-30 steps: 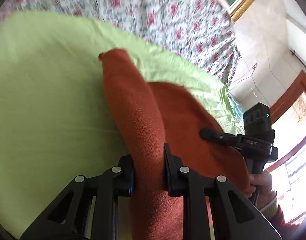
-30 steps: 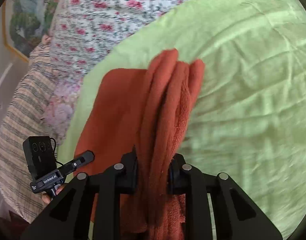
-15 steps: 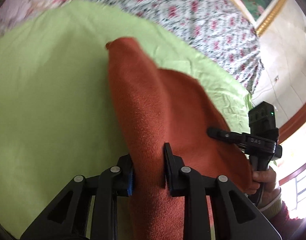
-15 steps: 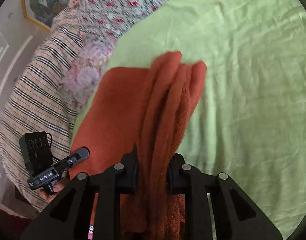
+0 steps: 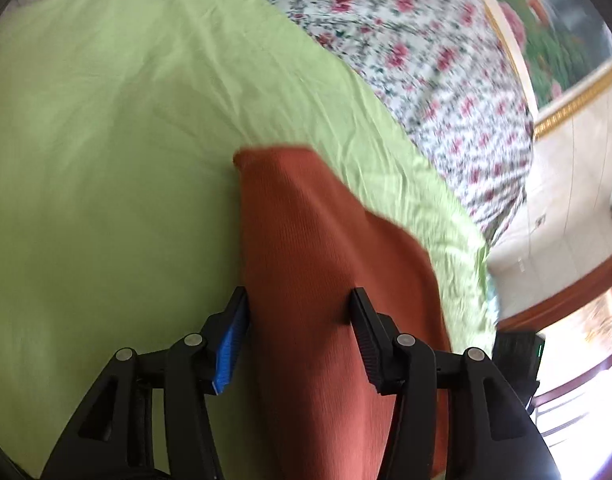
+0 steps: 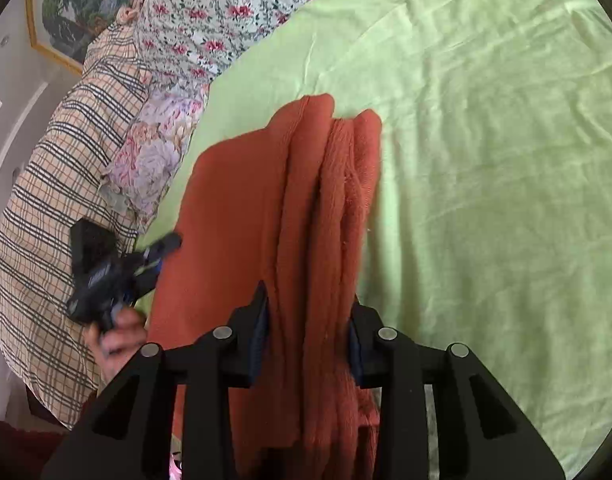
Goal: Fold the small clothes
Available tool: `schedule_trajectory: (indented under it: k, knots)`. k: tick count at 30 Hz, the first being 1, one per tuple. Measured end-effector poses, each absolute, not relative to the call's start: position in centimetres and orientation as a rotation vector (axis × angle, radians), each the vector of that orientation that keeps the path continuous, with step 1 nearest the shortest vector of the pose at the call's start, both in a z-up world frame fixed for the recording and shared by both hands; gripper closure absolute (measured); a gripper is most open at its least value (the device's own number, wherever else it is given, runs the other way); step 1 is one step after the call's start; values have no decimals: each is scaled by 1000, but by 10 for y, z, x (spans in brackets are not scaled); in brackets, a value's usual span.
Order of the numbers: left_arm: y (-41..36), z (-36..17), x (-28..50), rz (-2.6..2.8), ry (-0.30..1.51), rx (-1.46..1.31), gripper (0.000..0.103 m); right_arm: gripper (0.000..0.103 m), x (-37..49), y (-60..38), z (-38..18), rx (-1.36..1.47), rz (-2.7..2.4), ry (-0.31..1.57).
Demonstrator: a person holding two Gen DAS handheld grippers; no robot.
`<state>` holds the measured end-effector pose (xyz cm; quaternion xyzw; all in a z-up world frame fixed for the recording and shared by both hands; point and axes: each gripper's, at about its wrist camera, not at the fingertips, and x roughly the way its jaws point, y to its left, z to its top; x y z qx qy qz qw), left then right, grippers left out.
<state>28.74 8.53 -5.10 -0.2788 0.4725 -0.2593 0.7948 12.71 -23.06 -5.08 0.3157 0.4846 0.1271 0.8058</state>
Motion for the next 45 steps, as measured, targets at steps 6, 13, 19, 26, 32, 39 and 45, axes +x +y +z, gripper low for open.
schedule_trajectory:
  k: [6, 13, 19, 26, 32, 39, 45]
  knots:
    - [86, -59, 351, -499, 1017, -641, 86, 68, 116, -235, -44, 690, 245, 1016]
    - [72, -23, 373, -454, 906, -492, 96, 68, 110, -241, -33, 679, 227, 987]
    - [79, -4, 337, -391, 884, -434, 88, 68, 105, -240, -20, 632, 187, 947]
    - [75, -1, 232, -385, 865, -328, 59, 68, 99, -226, -4, 526, 184, 922]
    - [73, -12, 174, -370, 885, -252, 49, 68, 111, -214, -8, 473, 208, 954]
    - [66, -32, 154, -366, 954, -213, 49, 94, 128, -217, -30, 496, 203, 1027]
    - [60, -33, 139, -384, 961, -204, 49, 94, 107, -225, 13, 517, 232, 875]
